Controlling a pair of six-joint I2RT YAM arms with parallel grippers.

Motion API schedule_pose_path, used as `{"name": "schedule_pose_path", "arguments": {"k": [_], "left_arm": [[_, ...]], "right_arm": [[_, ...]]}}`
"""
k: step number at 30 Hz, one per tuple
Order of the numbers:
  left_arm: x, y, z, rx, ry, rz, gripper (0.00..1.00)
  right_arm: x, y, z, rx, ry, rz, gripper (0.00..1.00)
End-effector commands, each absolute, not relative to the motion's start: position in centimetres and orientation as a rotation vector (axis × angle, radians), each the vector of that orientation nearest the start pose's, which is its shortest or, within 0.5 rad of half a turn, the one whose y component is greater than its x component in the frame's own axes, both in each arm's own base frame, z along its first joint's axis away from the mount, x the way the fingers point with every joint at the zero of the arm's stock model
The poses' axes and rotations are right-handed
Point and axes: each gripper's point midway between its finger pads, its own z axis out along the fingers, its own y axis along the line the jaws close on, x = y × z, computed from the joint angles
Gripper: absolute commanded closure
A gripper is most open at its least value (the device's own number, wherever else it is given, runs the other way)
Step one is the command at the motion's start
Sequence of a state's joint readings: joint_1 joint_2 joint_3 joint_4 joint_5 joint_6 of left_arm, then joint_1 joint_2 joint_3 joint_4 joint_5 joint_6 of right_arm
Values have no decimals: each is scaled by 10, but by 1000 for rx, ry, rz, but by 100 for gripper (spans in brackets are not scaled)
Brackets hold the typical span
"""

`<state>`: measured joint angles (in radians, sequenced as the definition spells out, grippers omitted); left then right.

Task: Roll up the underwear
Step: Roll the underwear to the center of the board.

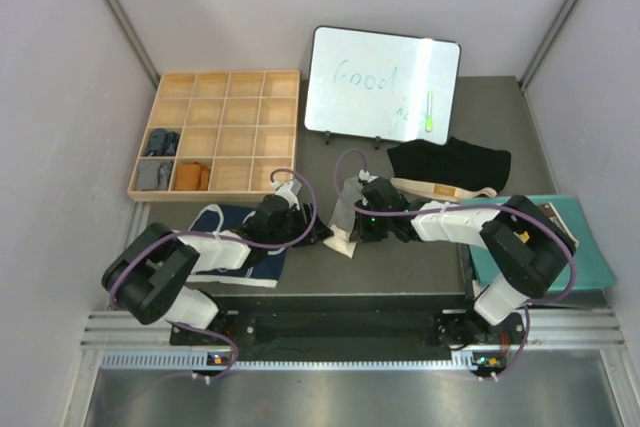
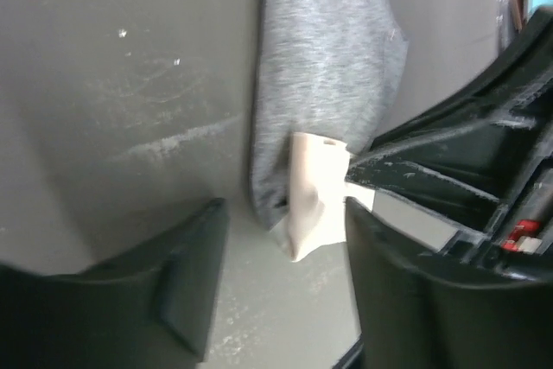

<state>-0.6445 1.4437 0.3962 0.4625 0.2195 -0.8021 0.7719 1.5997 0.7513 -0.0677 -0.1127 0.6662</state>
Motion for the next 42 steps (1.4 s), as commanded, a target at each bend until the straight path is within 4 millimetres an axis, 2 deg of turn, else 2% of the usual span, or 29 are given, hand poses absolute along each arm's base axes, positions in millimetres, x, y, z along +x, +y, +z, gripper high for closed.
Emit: {"name": "schedule_pose_path", "arguments": {"k": [1,6,10,13,14,16,18,19,20,21,23,24,26,28,29,31,32,33,35,36,39,40,42], "left_arm": [[235,-257,36,-3,2339,-979,35],[236,-261,22,21,2386,-968,35],[239,-264,17,20,2391,-970,39],[242,-265,11,16,2397,-959,51],[242,-265,8,13,2405,-956,63],[244,-267,8,12,2406,-963,76],[242,-270,6,17,2422,-972,89],[240,-268,3,12,2445,-963,93],[239,-268,2,15,2457,-961,96],[239,-268,3,10,2465,-958,100],[231,-263,-3,-3,2522,-930,100],[227,-261,-4,-4,2544,-923,100],[216,-256,-6,-17,2607,-908,100],[207,-253,-6,-27,2648,-912,100],[197,-248,-9,-35,2697,-894,100],[187,-244,-9,-40,2741,-894,100],[183,-243,-7,-37,2755,-901,100],[175,-239,-10,-42,2788,-890,100],[168,-237,-8,-43,2799,-906,100],[163,-234,-10,-62,2813,-906,100],[157,-235,-5,-74,2815,-947,100],[151,-232,-7,-85,2843,-935,100],[151,-231,-4,-92,2839,-941,100]], "right_arm": [[224,260,-10,-177,2709,527,96],[225,262,-11,-193,2715,522,97],[225,261,-12,-199,2716,521,98],[225,261,-11,-212,2705,525,97],[224,261,-11,-225,2701,528,97],[225,261,-8,-240,2691,533,95],[225,261,1,-266,2666,545,89],[226,260,5,-272,2656,545,84],[227,260,14,-286,2626,548,69],[226,256,17,-297,2621,531,63],[222,260,26,-381,2564,479,50],[219,263,35,-419,2524,470,47],[207,272,41,-532,2441,397,41],[203,280,49,-560,2365,388,37],[200,277,46,-573,2335,348,35],[186,293,52,-629,2257,381,34],[185,291,52,-634,2224,341,33],[172,300,55,-682,2186,356,33],[170,303,61,-689,2124,311,32],[160,308,62,-729,2096,311,32],[154,313,66,-746,2024,281,32],[143,320,68,-783,1995,294,32],[139,324,72,-818,1941,250,32]]}}
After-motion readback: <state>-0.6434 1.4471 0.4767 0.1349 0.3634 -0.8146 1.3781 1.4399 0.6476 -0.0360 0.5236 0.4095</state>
